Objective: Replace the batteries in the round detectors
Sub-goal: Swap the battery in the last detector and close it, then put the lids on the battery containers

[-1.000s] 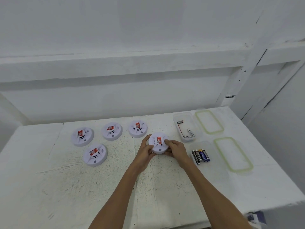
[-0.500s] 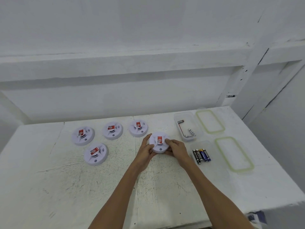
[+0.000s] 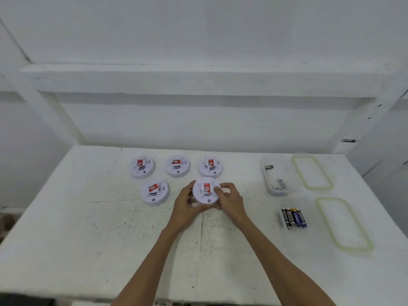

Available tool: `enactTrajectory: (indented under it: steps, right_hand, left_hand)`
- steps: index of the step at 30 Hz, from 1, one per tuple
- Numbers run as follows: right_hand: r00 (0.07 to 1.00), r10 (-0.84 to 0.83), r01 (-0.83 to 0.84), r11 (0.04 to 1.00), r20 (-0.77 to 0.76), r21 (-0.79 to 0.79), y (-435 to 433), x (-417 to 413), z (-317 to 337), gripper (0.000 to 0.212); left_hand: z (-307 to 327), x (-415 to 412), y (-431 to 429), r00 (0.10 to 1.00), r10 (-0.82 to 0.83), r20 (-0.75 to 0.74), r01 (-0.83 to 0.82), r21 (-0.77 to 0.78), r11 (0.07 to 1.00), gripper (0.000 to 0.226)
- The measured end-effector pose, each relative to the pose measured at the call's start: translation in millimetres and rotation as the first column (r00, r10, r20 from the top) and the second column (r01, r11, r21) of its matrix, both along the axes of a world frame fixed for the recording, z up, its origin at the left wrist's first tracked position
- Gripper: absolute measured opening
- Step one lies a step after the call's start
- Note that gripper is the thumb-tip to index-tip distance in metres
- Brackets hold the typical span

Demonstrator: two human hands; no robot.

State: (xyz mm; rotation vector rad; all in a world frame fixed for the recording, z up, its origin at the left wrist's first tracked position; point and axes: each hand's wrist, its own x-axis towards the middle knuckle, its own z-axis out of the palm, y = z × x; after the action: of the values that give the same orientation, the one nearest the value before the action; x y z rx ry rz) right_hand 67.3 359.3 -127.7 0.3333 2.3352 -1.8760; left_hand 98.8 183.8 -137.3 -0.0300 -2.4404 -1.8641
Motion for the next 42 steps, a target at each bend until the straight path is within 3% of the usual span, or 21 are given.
enactTrajectory:
  steps: [5, 9, 19, 21, 24, 27, 31, 36, 42]
  right_hand:
    - [0.994, 0.064, -0.052, 0.99, -0.092, 0.133, -16.2, -0.3, 0.1, 0.016]
    - [0.987, 0.084, -0.043, 0.959, -0.139, 0.279, -19.2, 2.9, 2.9, 0.028]
    - [0.99, 0.091, -0.049, 0.938, -0.109, 0.342, -18.5, 4.8, -2.3, 0.028]
    - [0.991, 0.08, -0.041, 0.942, -0.105, 0.332, -20.1, 7.7, 1.9, 0.029]
    - [0.99, 0.08, -0.039, 0.946, -0.115, 0.322, -17.1, 8.7, 13.3, 0.031]
    - [0.984, 0.081, -0.023, 0.942, -0.159, 0.335, -7.9, 1.3, 32.1, 0.028]
    - [0.979, 0.086, -0.022, 0.947, -0.186, 0.321, 26.3, -23.2, 65.1, 0.023]
    - [0.974, 0.058, 0.026, 0.933, -0.22, 0.359, 104.6, -50.6, 94.2, 0.018]
    - [0.969, -0.1, 0.205, 0.834, -0.226, 0.513, 224.6, -66.0, 83.3, 0.022]
  left_hand:
    - [-4.7, 3.2, -11.0, 0.997, 0.074, -0.037, -0.077, -0.076, 0.994, 0.08]
    - [-13.2, 1.2, -11.7, 0.992, 0.126, 0.002, -0.125, -0.136, 0.983, 0.081]
    - [-13.9, -2.9, -5.1, 0.994, 0.094, -0.06, -0.105, -0.231, 0.967, 0.057]
    - [-13.0, -1.8, -4.9, 0.996, 0.089, -0.026, -0.092, -0.206, 0.974, 0.063]
    - [-11.6, 1.5, -2.2, 0.984, 0.165, 0.06, -0.151, -0.192, 0.97, 0.097]
    - [-0.9, -2.7, 11.5, 0.974, 0.225, 0.021, -0.216, -0.209, 0.954, 0.096]
    - [25.6, -23.6, 47.8, 0.993, 0.102, -0.058, -0.114, -0.274, 0.955, 0.066]
    - [52.1, -46.8, 117.5, 0.998, -0.063, -0.005, 0.06, -0.246, 0.967, 0.032]
    - [46.0, -51.5, 191.2, 0.974, -0.091, 0.207, 0.137, -0.216, 0.967, 0.051]
